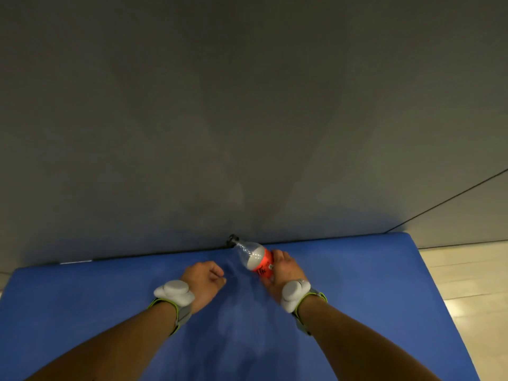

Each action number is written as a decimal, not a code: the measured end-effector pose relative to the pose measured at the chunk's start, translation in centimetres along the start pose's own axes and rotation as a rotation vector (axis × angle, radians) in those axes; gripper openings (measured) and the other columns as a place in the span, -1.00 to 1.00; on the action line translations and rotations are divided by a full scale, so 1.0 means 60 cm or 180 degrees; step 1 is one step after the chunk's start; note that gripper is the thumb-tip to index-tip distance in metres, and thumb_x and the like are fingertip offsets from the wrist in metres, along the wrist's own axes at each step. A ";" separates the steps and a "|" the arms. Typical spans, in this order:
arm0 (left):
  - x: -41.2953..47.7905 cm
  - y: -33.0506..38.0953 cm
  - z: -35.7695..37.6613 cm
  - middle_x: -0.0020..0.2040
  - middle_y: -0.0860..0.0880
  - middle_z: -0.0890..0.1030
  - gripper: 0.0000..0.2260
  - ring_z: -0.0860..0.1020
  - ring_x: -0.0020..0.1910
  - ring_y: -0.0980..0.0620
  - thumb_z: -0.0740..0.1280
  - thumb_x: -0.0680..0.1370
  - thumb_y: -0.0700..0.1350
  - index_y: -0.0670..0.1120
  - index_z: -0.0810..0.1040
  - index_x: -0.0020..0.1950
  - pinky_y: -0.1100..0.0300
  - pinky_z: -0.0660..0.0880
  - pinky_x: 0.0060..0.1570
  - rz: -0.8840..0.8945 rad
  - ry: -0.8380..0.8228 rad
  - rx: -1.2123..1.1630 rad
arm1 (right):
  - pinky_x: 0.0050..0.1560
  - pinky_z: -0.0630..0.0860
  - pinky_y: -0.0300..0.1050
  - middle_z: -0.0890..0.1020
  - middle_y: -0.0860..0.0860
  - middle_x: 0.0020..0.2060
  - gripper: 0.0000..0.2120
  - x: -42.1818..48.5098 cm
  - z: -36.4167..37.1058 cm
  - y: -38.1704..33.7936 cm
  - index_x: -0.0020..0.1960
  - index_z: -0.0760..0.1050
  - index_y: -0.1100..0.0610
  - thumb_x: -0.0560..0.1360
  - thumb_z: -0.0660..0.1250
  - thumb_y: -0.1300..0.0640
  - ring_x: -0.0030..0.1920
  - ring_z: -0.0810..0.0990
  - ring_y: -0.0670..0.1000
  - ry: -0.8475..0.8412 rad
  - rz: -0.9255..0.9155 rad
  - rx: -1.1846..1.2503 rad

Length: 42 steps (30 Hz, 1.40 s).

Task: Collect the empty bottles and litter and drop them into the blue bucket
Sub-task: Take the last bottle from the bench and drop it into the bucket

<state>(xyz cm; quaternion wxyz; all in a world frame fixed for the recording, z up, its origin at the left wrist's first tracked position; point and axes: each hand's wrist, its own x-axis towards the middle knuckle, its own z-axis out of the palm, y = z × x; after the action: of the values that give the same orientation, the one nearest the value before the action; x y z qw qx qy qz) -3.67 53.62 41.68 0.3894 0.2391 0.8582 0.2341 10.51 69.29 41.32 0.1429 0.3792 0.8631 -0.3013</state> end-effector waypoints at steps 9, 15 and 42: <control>-0.142 -0.025 -0.178 -0.33 0.15 0.58 -0.84 0.56 -0.28 0.17 0.43 0.42 -0.06 0.16 0.50 -0.26 0.47 0.38 -0.30 -0.0237 0.0478 -0.0299 | 0.13 0.48 -0.09 0.53 0.08 0.18 -0.47 -0.091 -0.051 -0.224 0.26 0.35 0.10 0.39 0.41 -0.06 0.15 0.56 0.12 -0.0088 -0.0306 0.0315; -0.247 -0.068 -0.322 -0.36 0.17 0.54 -0.89 0.54 -0.25 0.12 0.42 0.44 -0.06 0.13 0.51 -0.19 0.48 0.36 -0.31 -0.0358 0.0922 -0.0506 | -0.05 0.35 -0.30 0.56 0.02 0.11 -0.53 -0.159 -0.059 -0.394 0.23 0.40 0.07 0.39 0.42 -0.04 0.10 0.57 0.04 -0.0186 -0.0693 0.0587; -0.711 -0.677 -0.627 -0.26 0.06 0.60 -0.93 0.58 -0.18 0.01 0.42 0.43 -0.06 0.09 0.55 -0.16 0.30 0.38 -0.21 -0.1919 0.2392 -0.1494 | -0.27 0.39 -0.24 0.59 -0.06 -0.17 -0.61 -0.398 0.355 -1.069 0.09 0.44 0.07 0.37 0.44 -0.09 -0.21 0.51 -0.02 -0.1377 -0.2040 -0.0165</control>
<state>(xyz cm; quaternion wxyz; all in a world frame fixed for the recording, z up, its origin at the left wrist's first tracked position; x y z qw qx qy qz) -17.42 -11.31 63.63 0.1483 -0.2118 0.8936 0.3670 -20.57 8.26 62.52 0.2298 0.0143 0.8951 -0.3818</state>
